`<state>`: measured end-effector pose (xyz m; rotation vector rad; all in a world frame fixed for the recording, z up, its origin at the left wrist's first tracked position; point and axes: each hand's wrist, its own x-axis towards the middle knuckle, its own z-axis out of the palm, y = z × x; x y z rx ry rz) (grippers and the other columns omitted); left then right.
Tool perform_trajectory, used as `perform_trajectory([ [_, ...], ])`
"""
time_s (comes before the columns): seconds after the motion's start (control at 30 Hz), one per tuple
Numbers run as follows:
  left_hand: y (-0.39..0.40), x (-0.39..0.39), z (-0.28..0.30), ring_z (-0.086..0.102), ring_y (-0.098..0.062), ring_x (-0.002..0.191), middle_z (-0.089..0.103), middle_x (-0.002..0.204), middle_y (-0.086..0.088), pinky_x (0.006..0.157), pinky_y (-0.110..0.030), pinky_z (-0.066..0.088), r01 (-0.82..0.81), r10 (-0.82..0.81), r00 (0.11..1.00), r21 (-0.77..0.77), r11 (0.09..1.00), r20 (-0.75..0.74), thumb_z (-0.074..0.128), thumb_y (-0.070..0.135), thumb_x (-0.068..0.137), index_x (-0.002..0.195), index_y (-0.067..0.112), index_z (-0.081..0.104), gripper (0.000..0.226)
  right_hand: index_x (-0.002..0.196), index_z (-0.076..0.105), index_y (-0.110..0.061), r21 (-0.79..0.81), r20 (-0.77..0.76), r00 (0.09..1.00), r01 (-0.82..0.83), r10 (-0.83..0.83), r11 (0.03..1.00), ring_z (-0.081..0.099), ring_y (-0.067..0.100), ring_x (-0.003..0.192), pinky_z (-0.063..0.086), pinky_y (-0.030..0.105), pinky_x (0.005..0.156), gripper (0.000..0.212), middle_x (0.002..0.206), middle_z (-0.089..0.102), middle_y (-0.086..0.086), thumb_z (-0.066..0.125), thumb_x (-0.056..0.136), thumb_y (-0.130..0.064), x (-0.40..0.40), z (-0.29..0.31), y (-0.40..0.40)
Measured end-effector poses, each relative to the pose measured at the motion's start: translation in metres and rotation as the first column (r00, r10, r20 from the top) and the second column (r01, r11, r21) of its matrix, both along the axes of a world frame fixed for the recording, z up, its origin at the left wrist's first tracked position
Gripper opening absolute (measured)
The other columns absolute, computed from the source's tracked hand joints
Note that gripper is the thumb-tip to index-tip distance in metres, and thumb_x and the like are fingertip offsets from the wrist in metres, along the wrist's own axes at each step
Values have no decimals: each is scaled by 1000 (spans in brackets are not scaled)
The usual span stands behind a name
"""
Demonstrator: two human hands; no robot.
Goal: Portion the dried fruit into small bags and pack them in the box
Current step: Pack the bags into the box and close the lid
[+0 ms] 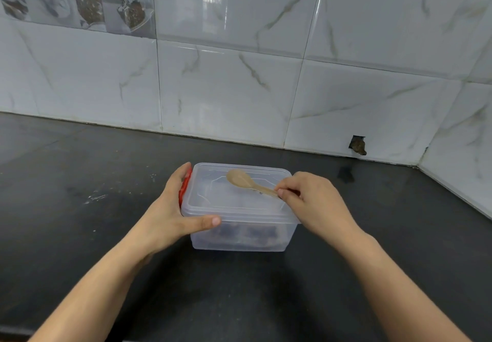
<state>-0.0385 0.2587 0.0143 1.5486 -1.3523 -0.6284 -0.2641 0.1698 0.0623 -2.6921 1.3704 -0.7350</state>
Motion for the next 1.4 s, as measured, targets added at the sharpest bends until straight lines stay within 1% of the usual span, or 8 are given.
perform_trajectory([
  [0.17, 5, -5, -8, 22, 9, 132, 20, 146, 25, 105, -22, 26, -57, 74, 991, -150, 987, 109, 79, 65, 45, 147, 41, 8, 127, 136, 48, -21, -10, 61, 997, -37, 37, 999, 52, 14, 117, 38, 23, 90, 59, 124, 58, -4, 30, 92, -57, -12, -3, 7],
  [0.33, 2, -1, -9, -7, 22, 133, -9, 153, 30, 110, -21, 14, 100, -10, 902, -186, 977, 432, 56, 80, 54, 141, 52, 7, 103, 152, -3, -18, -31, -243, 961, -143, 131, 989, 7, 15, 146, 9, 31, 117, 98, 160, 9, -1, 26, 78, -76, -14, -17, 14],
  [0.5, -24, 10, -4, 0, 8, 138, -7, 153, 26, 116, -35, 17, 99, -23, 869, -129, 987, 495, 49, 84, 56, 147, 41, 7, 109, 148, 24, -6, -189, -310, 947, -149, 85, 971, 30, 29, 141, 25, 40, 113, 92, 151, 34, 12, 21, 84, -71, -6, -30, -13],
  [0.6, -52, 16, -4, 8, 0, 141, 5, 156, 15, 117, -37, 19, 101, -10, 872, -161, 982, 489, 51, 74, 63, 149, 33, 4, 106, 151, 11, -10, -145, -323, 944, -125, 72, 981, 16, 24, 146, 16, 38, 117, 96, 157, 20, 8, 12, 79, -74, 2, -28, -40],
  [0.77, -107, 22, -11, 14, -3, 138, 18, 151, 11, 115, -33, 18, 54, 48, 895, -215, 975, 443, 47, 67, 69, 150, 21, 10, 100, 150, 12, -11, -103, -286, 957, -75, 43, 992, 16, 24, 144, 18, 39, 116, 82, 155, 21, 8, 38, 91, -61, 21, -26, -90],
  [0.93, -157, 29, -17, 3, -16, 147, 10, 159, -3, 118, -41, 15, -24, 109, 869, -177, 984, 483, 34, 73, 68, 150, 13, 15, 103, 150, 15, -10, -58, -264, 964, -38, 22, 998, 20, 27, 142, 23, 42, 115, 82, 152, 27, 11, 40, 91, -61, 36, -26, -140],
  [1.13, -202, 42, -14, 8, -16, 146, 6, 159, 0, 113, -53, 23, -66, 120, 845, -121, 990, 521, 55, 45, 89, 149, 16, 16, 78, 150, 16, -11, -17, -248, 969, -2, -2, 1000, 19, 30, 143, 19, 40, 116, 82, 152, 29, 12, 41, 90, -61, 51, -25, -177],
  [1.4, -250, 53, -10, 15, -18, 145, 2, 159, 3, 111, -57, 24, -89, 107, 826, -59, 994, 553, 52, 48, 89, 148, 19, 17, 75, 150, 17, -14, -54, -285, 957, 36, -50, 998, 20, 29, 143, 24, 46, 115, 81, 153, 29, 11, 38, 90, -64, 64, -24, -221],
])
